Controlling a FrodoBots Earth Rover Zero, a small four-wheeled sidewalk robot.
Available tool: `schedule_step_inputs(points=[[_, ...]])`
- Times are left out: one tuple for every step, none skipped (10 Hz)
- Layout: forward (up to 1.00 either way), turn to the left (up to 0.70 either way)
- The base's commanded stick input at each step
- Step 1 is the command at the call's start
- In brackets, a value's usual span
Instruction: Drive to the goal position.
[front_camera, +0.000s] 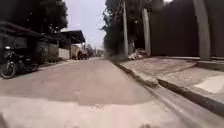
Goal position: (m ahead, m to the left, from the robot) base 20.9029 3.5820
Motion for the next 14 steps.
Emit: schedule_step_inputs(points=[[1.0,0.27],[1.0,0.12],[1.0,0.04],[1.0,0.03],[1.0,0.05],[1.0,0.12],[1.0,0.25],[1.0,0.28],[1.0,0.19],[1.0,0.06],[1.0,0.04],[1.0,0.03],[1.0,0.03],[1.0,0.04]])
